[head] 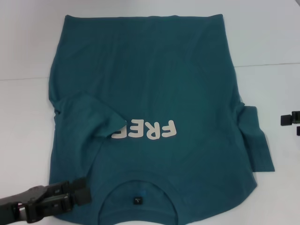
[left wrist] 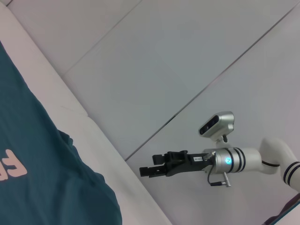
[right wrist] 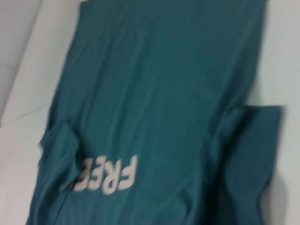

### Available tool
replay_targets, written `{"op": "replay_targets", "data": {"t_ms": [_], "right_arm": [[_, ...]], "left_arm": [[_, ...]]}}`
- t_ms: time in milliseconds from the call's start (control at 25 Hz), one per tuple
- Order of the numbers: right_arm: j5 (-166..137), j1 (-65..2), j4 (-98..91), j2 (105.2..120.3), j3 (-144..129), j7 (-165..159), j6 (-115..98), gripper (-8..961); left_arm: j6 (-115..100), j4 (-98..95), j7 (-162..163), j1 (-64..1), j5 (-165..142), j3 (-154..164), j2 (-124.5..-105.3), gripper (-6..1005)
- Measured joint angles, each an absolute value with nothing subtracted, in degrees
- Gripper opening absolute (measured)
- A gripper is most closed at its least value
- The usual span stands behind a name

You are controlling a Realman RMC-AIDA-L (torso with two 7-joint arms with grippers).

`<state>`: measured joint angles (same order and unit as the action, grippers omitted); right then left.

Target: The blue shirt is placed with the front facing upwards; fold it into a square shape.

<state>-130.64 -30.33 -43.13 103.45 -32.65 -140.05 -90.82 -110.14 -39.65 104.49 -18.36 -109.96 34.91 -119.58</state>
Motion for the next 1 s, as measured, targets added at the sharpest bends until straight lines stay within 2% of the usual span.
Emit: {"op": "replay_targets", "data": {"t_ms": [160, 480, 760, 1000], "right_arm": [[-132.1, -30.4, -42.7, 103.82, -32.13, -142.93, -87.67, 780], [-132.9, -30.34, -41.13, 106.48, -32.44, -143.79, -80.36, 777], [-134.21, -32.55, -36.99, 107.4, -34.12, -143.54, -75.57, 775], [-134.53, -33.8, -35.28, 108.95, -34.9, -142.9, -71.06, 773]], "left_arm": [[-109.81, -39.64, 105.39, -19.18, -109.95, 34.89, -119.58, 950], [-108.71, -39.64, 105.42, -19.44, -109.95, 34.82, -119.9, 949], [-107.81, -39.52, 105.28, -20.0, -109.86, 34.8, -120.06, 949], [-106.73, -39.33, 105.13, -20.55, -109.86, 34.8, -120.15, 949]]}}
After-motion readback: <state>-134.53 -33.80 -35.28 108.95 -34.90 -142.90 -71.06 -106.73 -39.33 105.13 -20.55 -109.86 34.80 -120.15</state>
